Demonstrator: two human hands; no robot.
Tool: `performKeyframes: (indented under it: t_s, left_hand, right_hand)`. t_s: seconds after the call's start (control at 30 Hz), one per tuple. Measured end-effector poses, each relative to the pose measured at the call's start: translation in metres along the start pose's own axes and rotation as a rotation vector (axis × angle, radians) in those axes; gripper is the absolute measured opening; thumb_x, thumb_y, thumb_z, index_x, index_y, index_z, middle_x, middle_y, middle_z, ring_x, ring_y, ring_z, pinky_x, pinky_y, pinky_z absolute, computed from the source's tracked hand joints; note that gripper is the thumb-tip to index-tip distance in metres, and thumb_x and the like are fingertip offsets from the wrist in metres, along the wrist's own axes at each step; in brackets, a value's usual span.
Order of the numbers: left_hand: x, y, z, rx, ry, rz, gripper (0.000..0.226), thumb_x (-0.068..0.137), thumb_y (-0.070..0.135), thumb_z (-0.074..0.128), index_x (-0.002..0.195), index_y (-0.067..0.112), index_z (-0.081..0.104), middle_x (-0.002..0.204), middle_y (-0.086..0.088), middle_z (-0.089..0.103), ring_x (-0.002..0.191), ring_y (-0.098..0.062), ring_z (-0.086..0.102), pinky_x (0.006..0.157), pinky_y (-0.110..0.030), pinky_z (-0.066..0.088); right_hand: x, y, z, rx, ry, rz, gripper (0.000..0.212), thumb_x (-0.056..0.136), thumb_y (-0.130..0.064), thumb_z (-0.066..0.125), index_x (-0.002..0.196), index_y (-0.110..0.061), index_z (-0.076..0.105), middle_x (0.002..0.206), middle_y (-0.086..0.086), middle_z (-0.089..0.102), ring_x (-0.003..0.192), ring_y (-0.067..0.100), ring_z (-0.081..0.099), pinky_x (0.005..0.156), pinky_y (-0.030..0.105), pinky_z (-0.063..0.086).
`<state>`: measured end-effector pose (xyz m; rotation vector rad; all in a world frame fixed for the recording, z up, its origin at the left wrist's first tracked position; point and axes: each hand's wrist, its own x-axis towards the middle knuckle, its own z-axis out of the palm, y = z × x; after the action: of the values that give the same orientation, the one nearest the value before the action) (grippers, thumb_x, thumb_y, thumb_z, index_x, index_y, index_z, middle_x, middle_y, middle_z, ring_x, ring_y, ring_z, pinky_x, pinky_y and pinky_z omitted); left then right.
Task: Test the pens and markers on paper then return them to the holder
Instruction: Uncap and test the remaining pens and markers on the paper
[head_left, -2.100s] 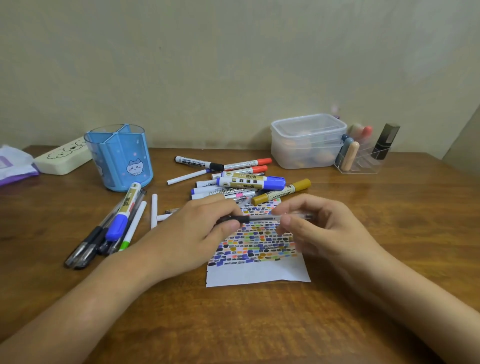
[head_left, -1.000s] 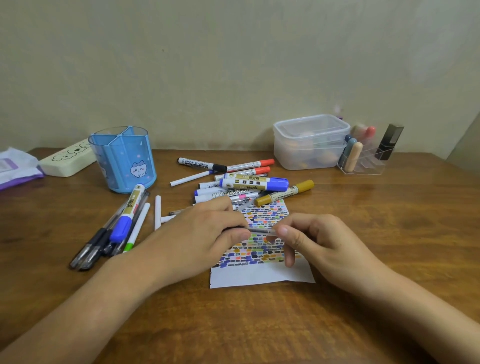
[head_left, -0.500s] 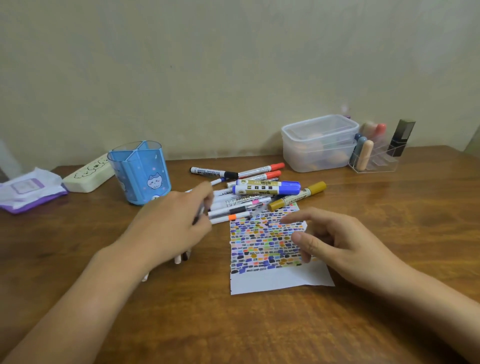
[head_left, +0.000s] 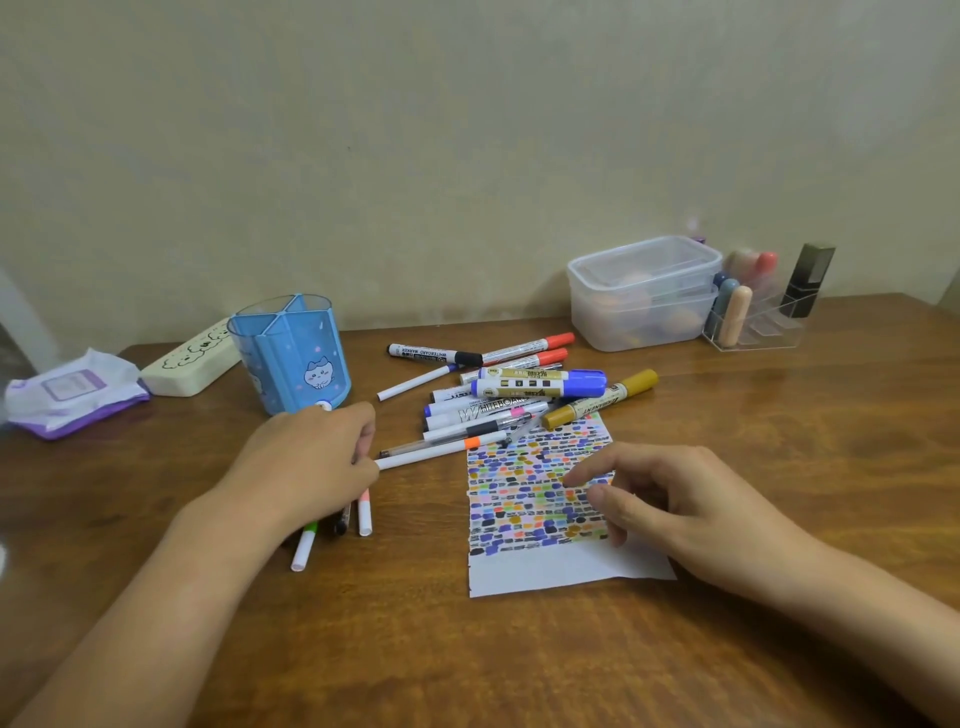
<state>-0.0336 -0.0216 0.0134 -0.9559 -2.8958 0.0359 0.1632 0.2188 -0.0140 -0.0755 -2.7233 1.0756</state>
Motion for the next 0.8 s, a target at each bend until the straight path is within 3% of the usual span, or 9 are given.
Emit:
performKeyframes:
  t_s: [0.17,0.37,0.53,0.8]
  left_hand:
    - [0.000,-0.003,-0.001,0.009,0.029,0.015,0.010,0.093,0.036,0.053,0.085,0.032,0.049,0.079,0.011,0.058,0.075,-0.005,0.053,0.056,-0.023,0.035]
    - [0.002,-0.007,0.000,-0.001,0.011,0.092,0.013,0.089,0.046,0.059,0.092,0.038,0.049,0.098,0.014,0.042,0.099,-0.009,0.040,0.077,-0.027,0.036]
    - [0.003,-0.008,0.000,0.020,-0.046,0.086,0.014,0.088,0.041,0.063,0.096,0.039,0.051,0.105,0.013,0.040,0.103,-0.010,0.035,0.080,-0.027,0.034]
    - [0.003,0.005,0.005,-0.014,0.052,0.130,0.017,0.091,0.054,0.057,0.088,0.038,0.055,0.104,0.016,0.045,0.102,-0.007,0.037,0.080,-0.026,0.034]
  right_hand:
    - [0.000,0.000,0.000,-0.017,-0.022,0.003,0.014,0.099,-0.040,0.056,0.105,-0.045,0.068,0.074,-0.012,0.071,0.061,0.005,0.056,0.058,0.020,0.042]
    - [0.000,0.000,-0.001,-0.027,-0.032,0.013,0.015,0.100,-0.037,0.056,0.105,-0.045,0.068,0.074,-0.014,0.071,0.062,0.005,0.058,0.059,0.022,0.043]
    - [0.000,-0.001,-0.001,-0.027,-0.044,0.025,0.016,0.100,-0.036,0.056,0.104,-0.045,0.068,0.075,-0.014,0.072,0.062,0.003,0.058,0.058,0.018,0.042]
    - [0.000,-0.001,-0.001,-0.042,-0.049,0.030,0.016,0.100,-0.035,0.056,0.104,-0.045,0.069,0.075,-0.014,0.071,0.064,0.005,0.060,0.059,0.020,0.044]
